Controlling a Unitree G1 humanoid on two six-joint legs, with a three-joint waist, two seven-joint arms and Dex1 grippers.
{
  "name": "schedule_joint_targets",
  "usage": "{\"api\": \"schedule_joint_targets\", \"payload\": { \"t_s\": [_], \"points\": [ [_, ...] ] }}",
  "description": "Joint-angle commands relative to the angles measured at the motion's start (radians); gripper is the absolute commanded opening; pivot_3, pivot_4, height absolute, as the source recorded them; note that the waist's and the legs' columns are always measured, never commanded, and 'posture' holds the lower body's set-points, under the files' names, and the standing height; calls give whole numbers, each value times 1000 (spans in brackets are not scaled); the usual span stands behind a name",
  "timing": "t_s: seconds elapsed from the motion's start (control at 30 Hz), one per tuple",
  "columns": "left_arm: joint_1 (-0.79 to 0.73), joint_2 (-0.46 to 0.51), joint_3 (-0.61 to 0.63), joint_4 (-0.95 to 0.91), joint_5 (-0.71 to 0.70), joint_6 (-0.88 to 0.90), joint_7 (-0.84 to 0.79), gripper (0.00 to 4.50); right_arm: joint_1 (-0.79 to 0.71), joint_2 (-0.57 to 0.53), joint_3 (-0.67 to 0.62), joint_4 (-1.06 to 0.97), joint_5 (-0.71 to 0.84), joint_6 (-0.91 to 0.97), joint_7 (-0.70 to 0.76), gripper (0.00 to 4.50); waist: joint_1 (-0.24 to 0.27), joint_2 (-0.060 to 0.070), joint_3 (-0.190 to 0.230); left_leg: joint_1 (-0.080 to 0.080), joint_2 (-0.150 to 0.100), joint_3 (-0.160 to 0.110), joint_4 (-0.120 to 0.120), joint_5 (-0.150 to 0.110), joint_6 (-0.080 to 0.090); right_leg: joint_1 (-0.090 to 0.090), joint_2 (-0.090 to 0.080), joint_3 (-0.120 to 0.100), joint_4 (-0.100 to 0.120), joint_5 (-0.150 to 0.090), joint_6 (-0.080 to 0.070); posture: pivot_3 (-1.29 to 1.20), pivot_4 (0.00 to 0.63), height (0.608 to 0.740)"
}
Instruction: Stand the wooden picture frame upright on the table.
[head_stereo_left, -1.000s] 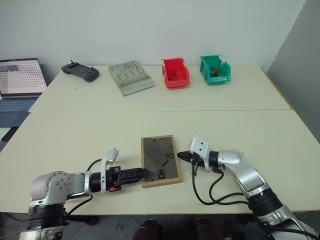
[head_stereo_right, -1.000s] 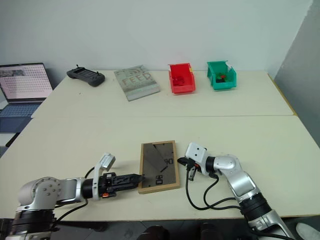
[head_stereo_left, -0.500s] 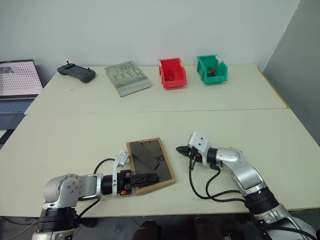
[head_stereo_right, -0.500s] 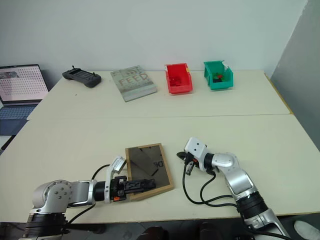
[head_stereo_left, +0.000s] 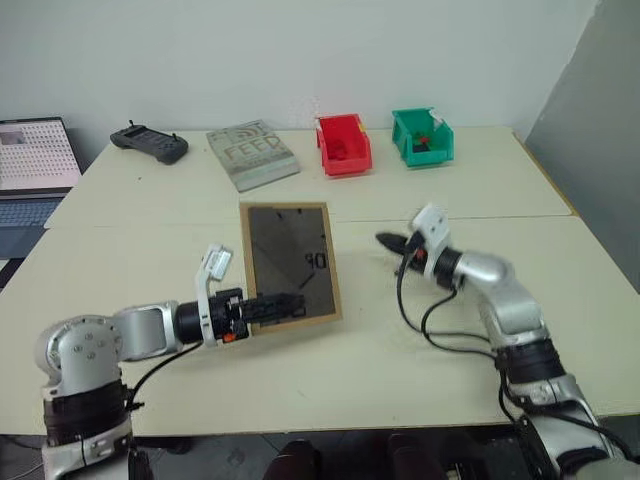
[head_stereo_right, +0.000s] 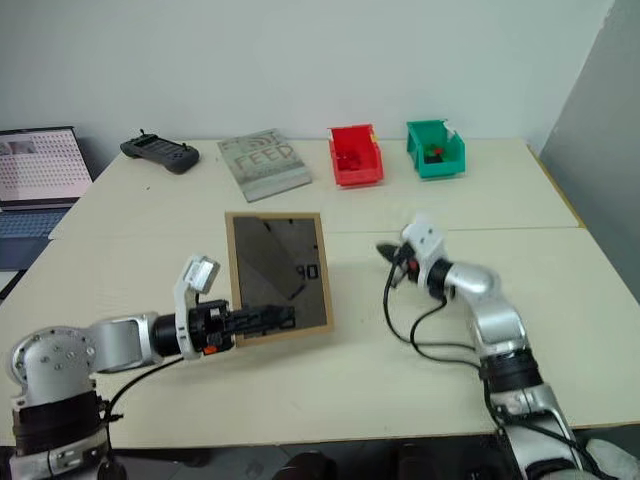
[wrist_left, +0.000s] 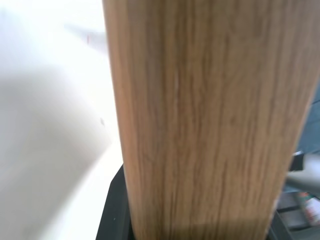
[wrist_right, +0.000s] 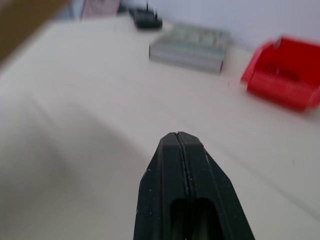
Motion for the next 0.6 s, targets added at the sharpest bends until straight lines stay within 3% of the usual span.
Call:
{"api": "schedule_joint_targets", "payload": {
  "t_s": [0.03,0.17,0.53,0.6],
  "points": [
    [-68,60,-40,-34,17,-78,-45,846,-153,-21,-67,-65,254,236,122,711,-2,0,0,-1,0,0,0,0,0,-1,0,0,0,0,0,0,150,740],
    [-118,98,-103,-18,67,-150,-76,846,-275,-30,-50,-29,357,376,198,1604,-2,0,0,-2,0,0,0,0,0,-2,0,0,-2,0,0,0,150,740],
    [-189,95,-192,12,134,-248,-110,846,-332,74,135,62,201,212,226,4220,-5,0,0,-8,0,3,0,0,0,-12,0,3,2,0,-1,0,150,740],
    [-191,95,-189,13,136,-250,-112,846,-334,91,139,55,197,214,211,4480,-4,0,0,-8,0,3,0,0,0,-12,0,3,1,0,-1,0,150,740]
  ]
}}
